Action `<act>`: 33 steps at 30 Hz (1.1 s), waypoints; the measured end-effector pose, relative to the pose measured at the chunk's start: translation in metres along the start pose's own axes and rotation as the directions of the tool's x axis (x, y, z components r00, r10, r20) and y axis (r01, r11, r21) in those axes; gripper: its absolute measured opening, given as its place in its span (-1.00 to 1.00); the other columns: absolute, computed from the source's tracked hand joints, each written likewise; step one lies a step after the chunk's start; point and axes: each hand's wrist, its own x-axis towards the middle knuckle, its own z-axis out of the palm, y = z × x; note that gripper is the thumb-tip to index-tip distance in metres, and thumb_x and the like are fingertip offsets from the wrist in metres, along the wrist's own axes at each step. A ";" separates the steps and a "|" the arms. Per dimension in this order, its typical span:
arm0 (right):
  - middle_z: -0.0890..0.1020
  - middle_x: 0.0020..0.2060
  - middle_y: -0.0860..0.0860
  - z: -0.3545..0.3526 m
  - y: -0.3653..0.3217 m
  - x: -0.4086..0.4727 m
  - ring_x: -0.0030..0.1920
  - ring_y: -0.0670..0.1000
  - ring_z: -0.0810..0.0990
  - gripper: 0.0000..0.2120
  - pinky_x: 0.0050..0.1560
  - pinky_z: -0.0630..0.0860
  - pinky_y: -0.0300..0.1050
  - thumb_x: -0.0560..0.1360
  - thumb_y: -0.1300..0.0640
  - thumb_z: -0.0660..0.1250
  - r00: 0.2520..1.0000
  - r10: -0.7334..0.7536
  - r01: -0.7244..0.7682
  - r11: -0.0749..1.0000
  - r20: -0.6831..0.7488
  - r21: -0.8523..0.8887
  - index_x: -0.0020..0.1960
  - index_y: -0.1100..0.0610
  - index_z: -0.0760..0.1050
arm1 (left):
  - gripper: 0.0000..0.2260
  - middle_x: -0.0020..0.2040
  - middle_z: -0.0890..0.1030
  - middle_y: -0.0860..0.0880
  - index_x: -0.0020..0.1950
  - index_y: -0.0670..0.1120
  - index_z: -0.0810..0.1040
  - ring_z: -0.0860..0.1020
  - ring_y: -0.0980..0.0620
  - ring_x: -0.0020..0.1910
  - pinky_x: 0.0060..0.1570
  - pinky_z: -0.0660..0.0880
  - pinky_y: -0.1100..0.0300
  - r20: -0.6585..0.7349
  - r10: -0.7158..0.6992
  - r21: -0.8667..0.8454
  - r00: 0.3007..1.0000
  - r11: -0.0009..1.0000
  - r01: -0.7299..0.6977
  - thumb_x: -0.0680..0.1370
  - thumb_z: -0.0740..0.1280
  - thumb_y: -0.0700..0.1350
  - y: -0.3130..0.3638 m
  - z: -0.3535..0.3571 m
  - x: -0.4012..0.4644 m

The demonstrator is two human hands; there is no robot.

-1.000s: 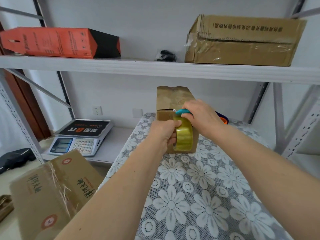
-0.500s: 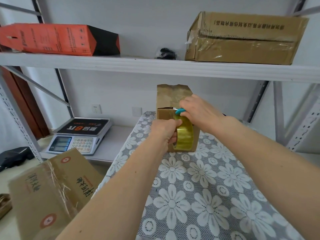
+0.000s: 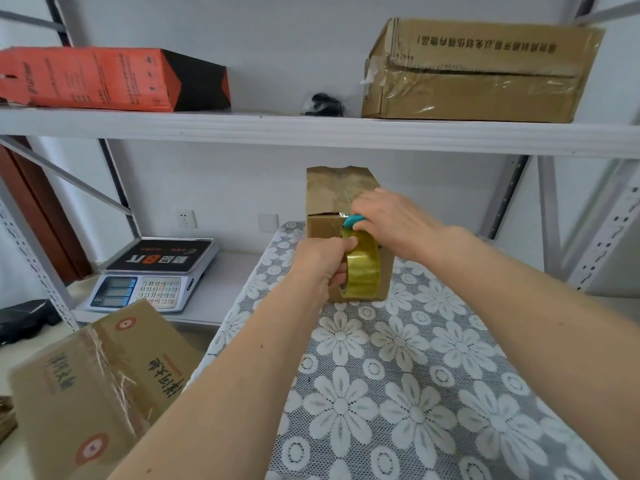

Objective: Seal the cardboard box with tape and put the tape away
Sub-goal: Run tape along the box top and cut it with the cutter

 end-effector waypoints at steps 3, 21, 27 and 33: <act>0.55 -0.08 0.05 0.002 -0.001 0.000 -0.04 0.04 0.45 -0.86 -0.06 0.40 -0.06 0.58 0.07 0.18 1.000 -0.009 0.009 1.000 -0.012 -0.018 -0.06 0.11 0.44 | -0.88 -0.34 0.54 -0.06 -0.18 -0.14 0.53 0.46 0.08 -0.47 -0.55 0.44 0.30 0.004 -0.002 0.004 1.000 1.000 0.002 0.44 0.44 -0.13 0.000 0.000 0.001; 0.55 -0.09 0.10 -0.005 -0.006 0.003 -0.10 0.04 0.40 -0.84 -0.14 0.35 -0.08 0.58 0.11 0.19 1.000 -0.001 0.003 0.995 0.013 -0.104 -0.04 0.18 0.49 | -0.89 -0.26 0.57 -0.12 -0.19 -0.14 0.54 0.47 0.05 -0.42 -0.41 0.47 0.22 -0.024 0.016 -0.012 1.000 1.000 -0.016 0.43 0.44 -0.16 0.000 0.002 0.000; 0.43 -0.17 0.01 -0.010 -0.002 -0.005 -0.12 0.01 0.37 -0.87 -0.15 0.27 -0.11 0.58 0.10 0.19 0.998 0.045 -0.042 0.996 0.033 -0.082 -0.10 0.12 0.43 | -0.89 -0.37 0.53 -0.05 -0.22 -0.12 0.53 0.44 0.07 -0.47 -0.48 0.43 0.26 -0.032 0.019 0.001 0.999 1.000 -0.019 0.45 0.42 -0.15 0.000 0.003 -0.001; 0.43 -0.16 0.02 -0.008 0.005 -0.010 -0.10 0.03 0.38 -0.86 -0.15 0.26 -0.10 0.58 0.10 0.20 0.995 0.095 -0.093 0.994 0.031 -0.059 -0.07 0.14 0.45 | -0.89 -0.33 0.53 -0.07 -0.21 -0.13 0.53 0.44 0.06 -0.44 -0.44 0.44 0.24 -0.043 0.014 -0.010 0.999 1.000 -0.014 0.45 0.42 -0.15 0.000 0.004 0.002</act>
